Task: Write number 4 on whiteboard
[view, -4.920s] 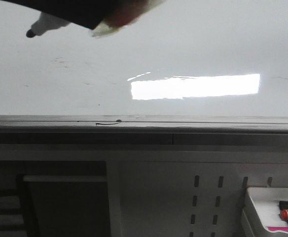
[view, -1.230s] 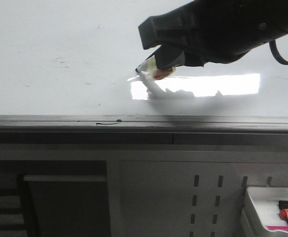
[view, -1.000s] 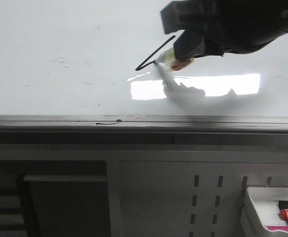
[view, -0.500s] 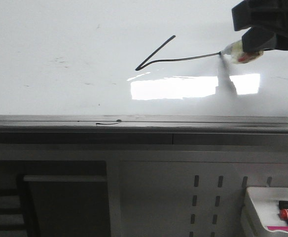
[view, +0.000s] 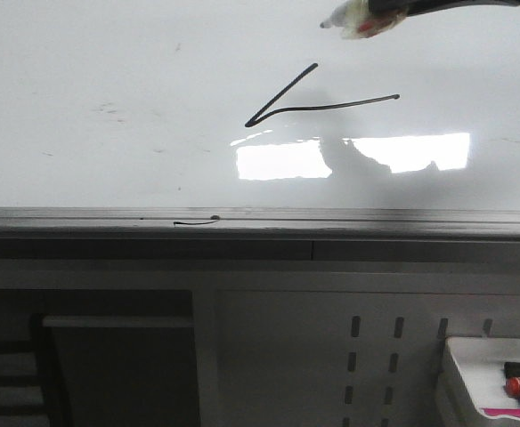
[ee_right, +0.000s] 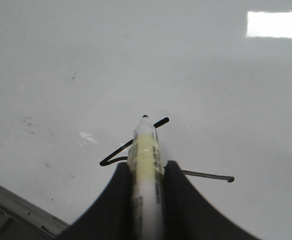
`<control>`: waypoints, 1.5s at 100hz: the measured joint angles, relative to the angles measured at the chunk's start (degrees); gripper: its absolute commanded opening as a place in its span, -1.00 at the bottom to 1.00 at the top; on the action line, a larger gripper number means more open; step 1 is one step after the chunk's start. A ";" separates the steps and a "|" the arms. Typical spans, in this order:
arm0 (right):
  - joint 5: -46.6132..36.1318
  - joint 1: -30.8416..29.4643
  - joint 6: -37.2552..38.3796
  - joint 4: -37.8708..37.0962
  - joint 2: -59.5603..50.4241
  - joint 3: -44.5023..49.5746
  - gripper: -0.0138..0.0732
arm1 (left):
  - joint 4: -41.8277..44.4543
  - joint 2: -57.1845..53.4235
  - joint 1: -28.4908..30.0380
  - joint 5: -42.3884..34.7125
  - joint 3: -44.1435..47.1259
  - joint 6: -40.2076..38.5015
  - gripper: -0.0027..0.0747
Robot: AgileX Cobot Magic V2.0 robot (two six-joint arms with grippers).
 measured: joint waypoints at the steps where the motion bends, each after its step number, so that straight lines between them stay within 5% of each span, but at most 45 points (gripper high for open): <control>1: 0.01 0.00 0.00 -0.01 0.13 -0.17 -0.83 | 0.00 0.00 0.00 0.00 0.00 0.00 -0.98; 75: -6.11 0.00 -0.26 -0.17 7.12 -1.88 -0.83 | 0.00 0.00 0.00 0.00 0.00 0.00 -0.98; 110: -0.79 3.36 -0.26 8.48 6.77 4.38 -0.83 | 0.00 0.00 0.00 0.00 0.00 0.00 -0.98; 150: -0.43 5.84 -0.26 9.72 6.15 6.23 -0.83 | 0.00 0.00 0.00 0.00 0.00 0.00 -0.98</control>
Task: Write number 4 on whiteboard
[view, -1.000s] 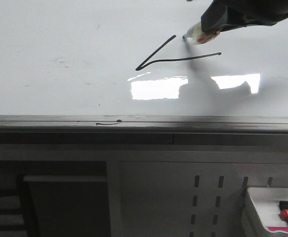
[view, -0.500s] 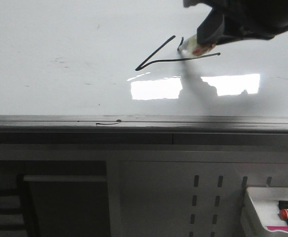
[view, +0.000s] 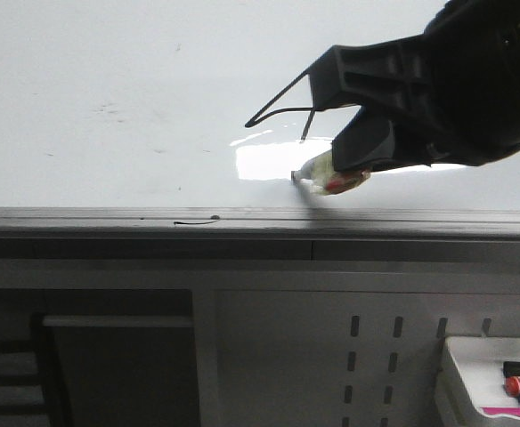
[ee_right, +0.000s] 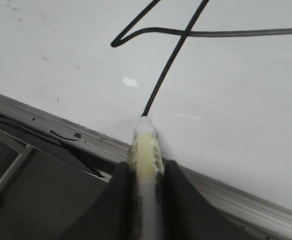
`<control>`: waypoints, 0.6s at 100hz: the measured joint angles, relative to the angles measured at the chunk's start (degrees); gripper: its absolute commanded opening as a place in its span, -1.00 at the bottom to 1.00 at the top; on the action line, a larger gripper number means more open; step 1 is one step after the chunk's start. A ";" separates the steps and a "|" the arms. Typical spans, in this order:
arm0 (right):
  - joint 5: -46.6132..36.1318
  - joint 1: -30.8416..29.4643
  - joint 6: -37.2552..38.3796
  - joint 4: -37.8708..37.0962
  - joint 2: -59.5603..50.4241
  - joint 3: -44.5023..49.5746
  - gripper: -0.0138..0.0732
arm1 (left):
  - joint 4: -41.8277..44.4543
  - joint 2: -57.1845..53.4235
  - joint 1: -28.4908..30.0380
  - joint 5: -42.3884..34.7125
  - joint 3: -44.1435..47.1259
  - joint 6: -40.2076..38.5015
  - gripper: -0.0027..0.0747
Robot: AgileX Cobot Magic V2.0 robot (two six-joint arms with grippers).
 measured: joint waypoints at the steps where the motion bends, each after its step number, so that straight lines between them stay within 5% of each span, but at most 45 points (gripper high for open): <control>1: -0.01 0.00 0.00 0.00 -0.22 -0.09 -0.83 | 0.00 0.00 0.00 0.00 0.00 0.00 -0.98; 24: 8.30 0.00 0.00 -2.94 -7.40 -5.74 -0.83 | 0.00 0.00 0.00 -2.00 0.00 0.00 -0.93; 34: 13.80 0.00 -0.12 -6.24 -9.97 -7.45 -0.83 | 0.37 0.28 0.00 -2.97 -0.35 0.00 -0.57; 46: 19.85 0.00 -0.12 -13.58 -10.79 -8.32 -0.83 | 0.81 4.21 0.00 0.37 -3.65 0.00 0.14; 60: 26.74 0.00 -0.12 -26.49 -10.79 -8.48 -0.83 | 0.61 11.72 0.00 10.00 -10.28 4.52 0.28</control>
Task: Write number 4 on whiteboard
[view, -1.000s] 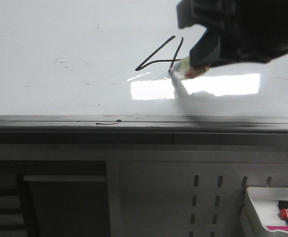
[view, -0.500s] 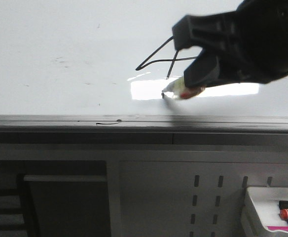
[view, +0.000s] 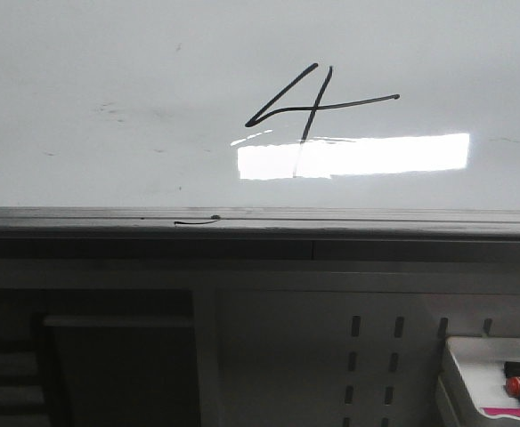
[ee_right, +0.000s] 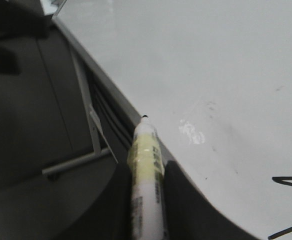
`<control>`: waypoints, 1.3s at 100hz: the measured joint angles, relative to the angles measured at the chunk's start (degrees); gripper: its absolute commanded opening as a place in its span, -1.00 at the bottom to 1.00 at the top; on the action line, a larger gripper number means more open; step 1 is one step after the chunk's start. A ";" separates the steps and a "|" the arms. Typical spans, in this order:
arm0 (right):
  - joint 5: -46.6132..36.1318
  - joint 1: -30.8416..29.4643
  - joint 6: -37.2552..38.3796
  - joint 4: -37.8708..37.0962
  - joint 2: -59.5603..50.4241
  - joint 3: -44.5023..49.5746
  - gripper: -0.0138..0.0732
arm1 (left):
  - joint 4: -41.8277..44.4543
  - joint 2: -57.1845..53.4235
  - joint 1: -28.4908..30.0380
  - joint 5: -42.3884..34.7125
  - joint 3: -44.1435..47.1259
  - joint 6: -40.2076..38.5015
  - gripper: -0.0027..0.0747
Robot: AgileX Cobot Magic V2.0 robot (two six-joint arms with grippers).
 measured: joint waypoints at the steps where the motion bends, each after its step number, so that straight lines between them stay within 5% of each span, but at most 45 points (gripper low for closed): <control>1: 0.39 0.00 0.00 -1.30 0.00 0.01 -0.83 | -0.17 0.37 0.00 0.98 -0.74 0.51 0.27; 40: 16.13 0.00 0.00 -21.50 0.00 -2.82 -0.83 | -18.99 13.77 -7.56 13.31 -12.96 33.08 -0.10; 69: 21.87 0.72 -0.11 -23.36 0.00 -7.68 -0.83 | -21.91 23.00 -14.79 15.91 -17.28 34.97 -0.15; 102: 22.45 3.55 -0.11 -23.59 0.00 -8.77 -0.83 | -22.56 29.09 -15.62 15.90 -19.95 35.10 -0.16; 130: 22.01 3.85 -0.11 -24.23 0.00 -8.77 -0.83 | -23.56 30.30 -15.62 16.24 -20.18 35.10 -0.62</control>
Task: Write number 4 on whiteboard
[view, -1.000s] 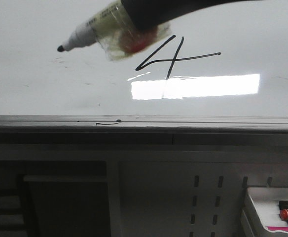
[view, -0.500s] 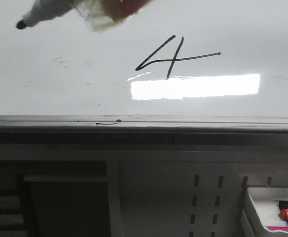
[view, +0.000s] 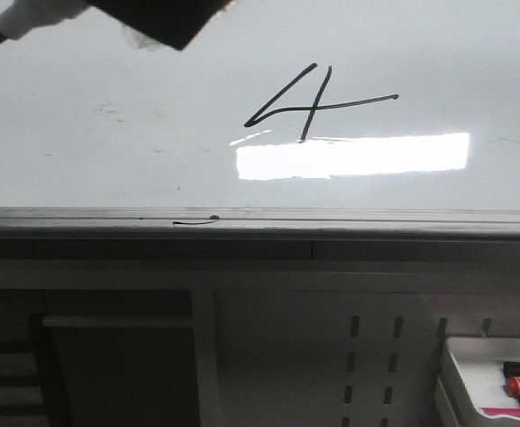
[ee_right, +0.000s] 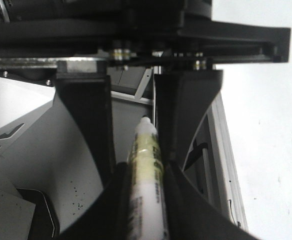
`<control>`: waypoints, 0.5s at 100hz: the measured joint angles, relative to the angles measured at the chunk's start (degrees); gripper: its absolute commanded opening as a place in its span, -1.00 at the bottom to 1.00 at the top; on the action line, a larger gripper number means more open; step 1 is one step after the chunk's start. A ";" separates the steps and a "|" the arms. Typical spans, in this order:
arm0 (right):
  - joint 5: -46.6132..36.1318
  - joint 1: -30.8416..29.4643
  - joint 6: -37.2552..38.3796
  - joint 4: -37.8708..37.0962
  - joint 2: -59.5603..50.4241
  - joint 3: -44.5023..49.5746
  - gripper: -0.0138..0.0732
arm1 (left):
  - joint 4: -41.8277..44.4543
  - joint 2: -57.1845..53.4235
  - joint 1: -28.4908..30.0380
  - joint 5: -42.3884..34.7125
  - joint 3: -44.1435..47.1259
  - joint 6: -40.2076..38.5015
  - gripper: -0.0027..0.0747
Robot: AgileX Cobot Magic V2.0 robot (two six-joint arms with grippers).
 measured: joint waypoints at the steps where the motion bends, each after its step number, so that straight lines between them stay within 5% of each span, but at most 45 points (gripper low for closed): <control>1: 0.00 0.00 0.00 0.02 0.00 0.00 -0.83 | 0.00 0.00 0.00 0.12 0.00 0.00 -0.64; 28: 0.00 0.09 -0.13 -0.11 0.00 0.00 -0.83 | 0.58 0.00 0.00 1.40 -0.15 0.00 -0.88; 42: 0.10 0.09 -0.13 -0.11 0.00 0.00 -0.83 | 0.68 0.00 -0.02 1.83 -0.26 0.00 -0.85; 50: 0.19 0.09 -0.13 -0.11 0.00 0.00 -0.83 | 0.68 0.00 -0.02 1.94 -0.26 0.00 -0.67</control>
